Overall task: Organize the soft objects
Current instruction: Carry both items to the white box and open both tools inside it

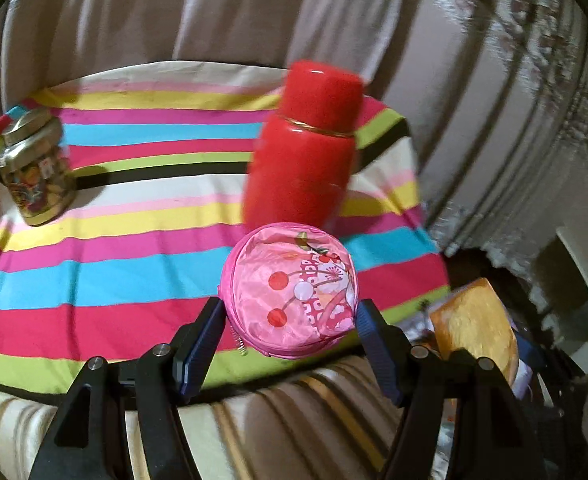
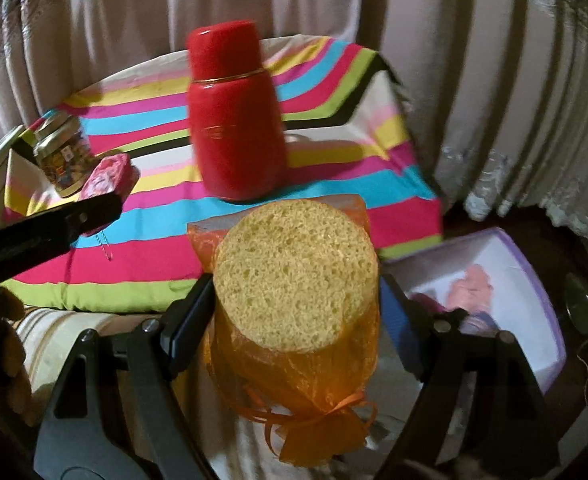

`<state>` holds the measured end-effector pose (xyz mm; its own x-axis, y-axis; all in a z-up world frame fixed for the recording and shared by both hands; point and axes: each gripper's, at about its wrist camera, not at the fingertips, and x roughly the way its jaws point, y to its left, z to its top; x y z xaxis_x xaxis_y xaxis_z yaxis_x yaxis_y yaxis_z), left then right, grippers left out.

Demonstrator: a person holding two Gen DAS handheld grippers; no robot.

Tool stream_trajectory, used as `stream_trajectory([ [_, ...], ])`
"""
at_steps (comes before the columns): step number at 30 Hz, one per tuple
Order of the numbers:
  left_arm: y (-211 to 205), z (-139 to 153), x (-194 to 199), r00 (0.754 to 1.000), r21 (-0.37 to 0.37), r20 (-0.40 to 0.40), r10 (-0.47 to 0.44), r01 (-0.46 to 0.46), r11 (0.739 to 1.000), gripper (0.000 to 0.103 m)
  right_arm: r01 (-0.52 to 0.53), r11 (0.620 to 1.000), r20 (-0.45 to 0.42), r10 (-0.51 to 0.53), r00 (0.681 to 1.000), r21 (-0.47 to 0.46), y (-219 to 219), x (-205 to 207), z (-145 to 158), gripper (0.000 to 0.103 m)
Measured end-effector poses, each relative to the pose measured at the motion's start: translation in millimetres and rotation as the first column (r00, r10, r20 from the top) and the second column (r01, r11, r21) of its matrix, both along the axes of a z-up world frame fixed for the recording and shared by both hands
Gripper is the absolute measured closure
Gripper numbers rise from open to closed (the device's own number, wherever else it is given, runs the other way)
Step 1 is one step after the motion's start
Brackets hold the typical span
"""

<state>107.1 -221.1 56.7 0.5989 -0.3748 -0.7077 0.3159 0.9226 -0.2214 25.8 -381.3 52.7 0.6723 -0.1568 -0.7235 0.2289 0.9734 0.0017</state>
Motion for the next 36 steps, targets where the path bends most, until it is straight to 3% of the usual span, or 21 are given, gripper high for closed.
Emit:
stream_trajectory([
  [10, -65, 8, -44, 0.983, -0.019, 0.012, -0.181, 0.182, 0.983, 0.035, 0.149, 0.988, -0.006, -0.149, 0.989, -0.031, -66, -55, 10, 0.021],
  [19, -121, 4, -69, 0.950, -0.006, -0.003, -0.311, 0.311, 0.950, 0.035, 0.252, 0.967, -0.015, -0.253, 0.967, -0.042, -110, -81, 8, 0.021],
  [26, -156, -3, -78, 0.913, -0.065, -0.029, -0.407, 0.405, 0.912, 0.031, 0.305, 0.951, -0.002, -0.306, 0.952, -0.051, -131, -95, 10, 0.021],
  [29, -162, -14, -77, 0.909, -0.049, -0.071, -0.412, 0.409, 0.911, 0.024, 0.312, 0.948, -0.010, -0.313, 0.950, -0.067, -135, -97, 10, 0.020],
  [36, -145, -28, -85, 0.906, -0.031, -0.163, -0.392, 0.392, 0.919, 0.023, 0.290, 0.956, -0.050, -0.292, 0.955, -0.049, -133, -102, 1, 0.020],
])
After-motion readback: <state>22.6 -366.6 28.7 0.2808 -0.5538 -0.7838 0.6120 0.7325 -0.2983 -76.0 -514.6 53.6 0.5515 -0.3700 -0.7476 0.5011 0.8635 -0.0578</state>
